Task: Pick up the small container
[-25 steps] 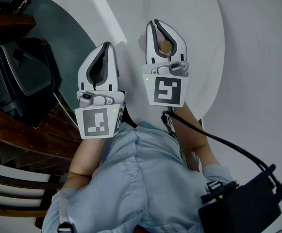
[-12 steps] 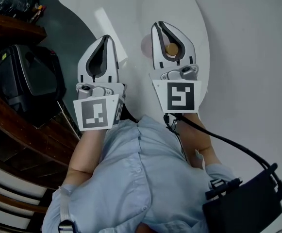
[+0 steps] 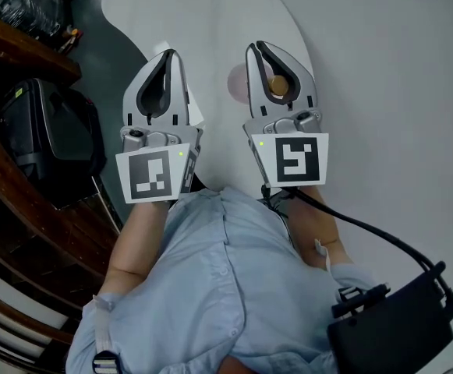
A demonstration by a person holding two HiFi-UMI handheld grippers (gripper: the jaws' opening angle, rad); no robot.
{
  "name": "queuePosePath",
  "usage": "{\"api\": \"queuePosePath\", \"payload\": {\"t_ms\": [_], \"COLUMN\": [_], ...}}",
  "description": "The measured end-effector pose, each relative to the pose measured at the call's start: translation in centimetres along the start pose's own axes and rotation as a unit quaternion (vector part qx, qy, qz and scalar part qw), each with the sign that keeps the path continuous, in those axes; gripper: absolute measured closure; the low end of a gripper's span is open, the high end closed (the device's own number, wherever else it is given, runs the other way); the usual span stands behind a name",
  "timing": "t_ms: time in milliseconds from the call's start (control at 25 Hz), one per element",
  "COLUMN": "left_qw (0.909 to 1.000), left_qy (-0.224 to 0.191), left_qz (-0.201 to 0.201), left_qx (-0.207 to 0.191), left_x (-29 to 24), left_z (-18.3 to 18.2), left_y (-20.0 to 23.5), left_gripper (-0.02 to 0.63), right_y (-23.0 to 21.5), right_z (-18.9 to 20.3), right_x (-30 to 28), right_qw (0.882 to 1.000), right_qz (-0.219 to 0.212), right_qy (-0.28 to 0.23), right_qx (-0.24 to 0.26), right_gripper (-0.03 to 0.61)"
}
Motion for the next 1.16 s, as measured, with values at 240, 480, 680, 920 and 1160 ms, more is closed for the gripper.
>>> {"api": "queuePosePath", "payload": {"t_ms": [240,480,680,920,1160], "left_qw": [0.9999,0.9997,0.9995,0.9995,0.9995], "left_qy": [-0.008,-0.01,-0.013,-0.013,-0.013], "left_qz": [0.001,0.003,0.004,0.0,-0.003], "left_qx": [-0.012,-0.022,-0.028,-0.028,-0.028], "left_x": [0.3,0.5,0.6,0.7,0.9], "left_z": [-0.5,-0.8,-1.1,-1.3,-1.3], "left_y": [-1.2,-1.5,-1.6,-1.2,-1.0], "left_gripper": [0.614,0.615,0.615,0.614,0.614], "right_y": [-0.5,-0.4,-0.4,-0.1,0.1], "right_z": [0.1,0.1,-0.1,-0.2,-0.1], "right_x": [1.1,1.4,1.4,1.2,1.2], "right_qw": [1.0,1.0,1.0,1.0,1.0], "right_qz": [-0.002,-0.006,-0.008,-0.01,-0.011], "right_qy": [-0.009,-0.012,-0.015,-0.017,-0.016], "right_qx": [-0.006,-0.013,-0.014,-0.017,-0.011], "right_gripper": [0.555,0.555,0.555,0.555,0.555]}}
Point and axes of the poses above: the fingertips, and each gripper's own axes: x backward along the fingers, y to its left, z out of its underside, the point moved 9 cm from there along x, backward along the fingers, and after that the axes turned 5 degrees about -y, right-handed, at the moved point
